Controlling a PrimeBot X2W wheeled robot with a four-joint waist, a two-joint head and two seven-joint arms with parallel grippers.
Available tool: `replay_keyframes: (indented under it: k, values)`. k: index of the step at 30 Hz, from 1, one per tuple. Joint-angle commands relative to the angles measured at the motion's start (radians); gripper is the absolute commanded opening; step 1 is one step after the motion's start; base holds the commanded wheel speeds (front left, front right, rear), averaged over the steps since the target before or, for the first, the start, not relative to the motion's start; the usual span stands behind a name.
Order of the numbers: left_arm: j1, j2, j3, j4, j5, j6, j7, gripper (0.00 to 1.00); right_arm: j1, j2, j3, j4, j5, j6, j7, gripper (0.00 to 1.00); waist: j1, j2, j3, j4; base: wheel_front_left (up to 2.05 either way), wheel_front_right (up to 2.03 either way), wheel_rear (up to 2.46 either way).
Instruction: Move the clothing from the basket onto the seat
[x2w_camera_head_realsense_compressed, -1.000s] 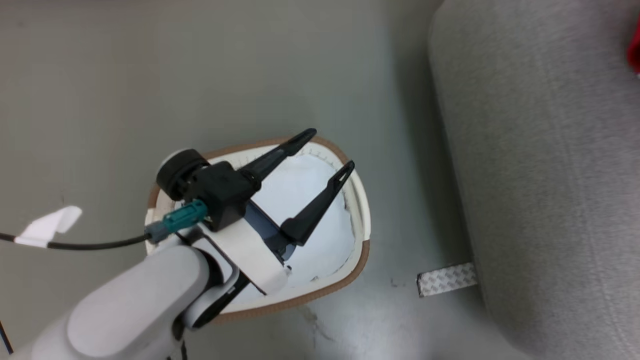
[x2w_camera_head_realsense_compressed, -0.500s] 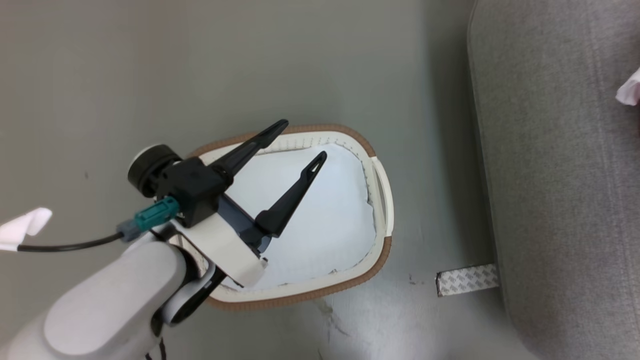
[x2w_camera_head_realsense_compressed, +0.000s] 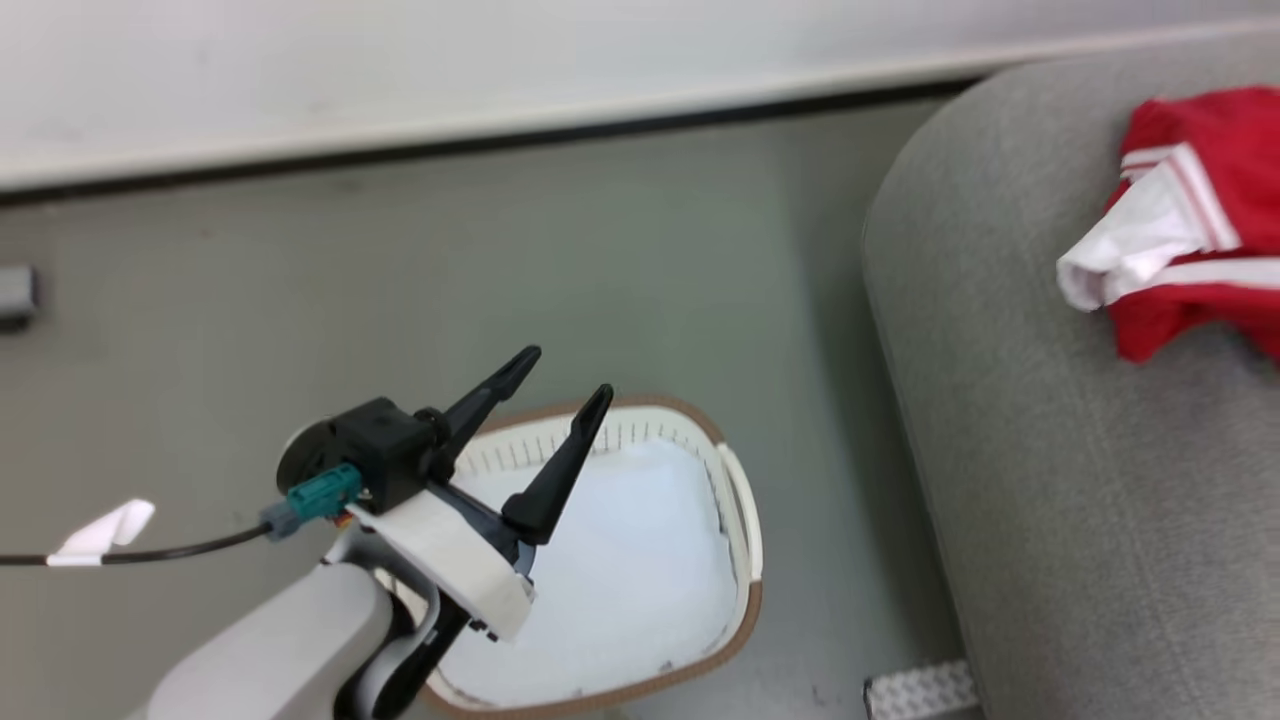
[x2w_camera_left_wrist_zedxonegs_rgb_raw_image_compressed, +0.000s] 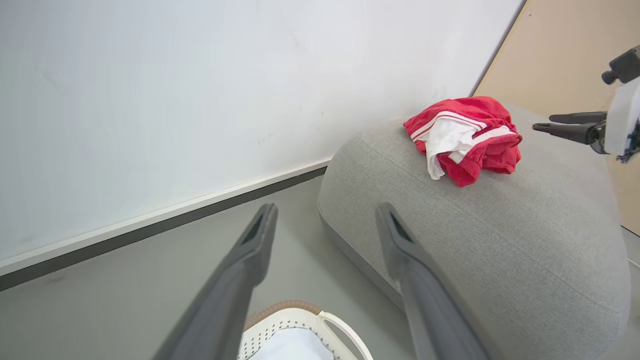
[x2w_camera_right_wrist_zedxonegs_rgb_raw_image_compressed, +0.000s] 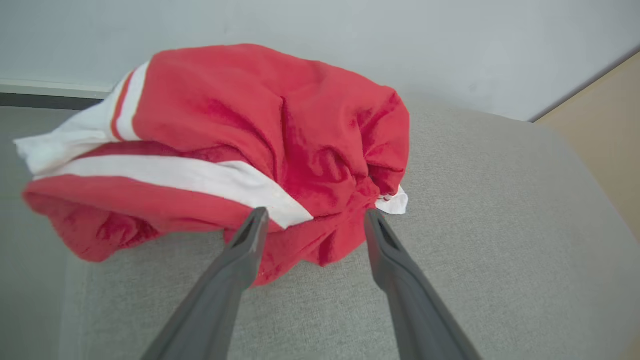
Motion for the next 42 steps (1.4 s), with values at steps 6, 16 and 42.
replay_keyframes:
  k: [6,16,42]
  values:
    - [0.097,-0.030,0.048,0.052,-0.053,0.045,-0.024,1.00,0.258,-0.059,0.031,-0.329,0.155,-0.003,0.025,1.00,0.0001,0.0000,-0.237,0.048,0.00,0.00,0.00]
    - [0.250,-0.034,0.223,0.030,-0.097,0.103,-0.032,1.00,0.528,0.083,-0.037,-0.768,0.196,-0.002,0.029,1.00,0.0001,0.0000,-0.361,0.131,0.00,0.00,0.00]
    - [0.670,-0.338,0.743,0.108,0.292,-0.084,-0.032,1.00,0.749,0.426,0.096,-0.616,0.067,-0.003,-0.430,1.00,0.0001,0.0000,-0.392,0.223,0.00,0.00,0.00]
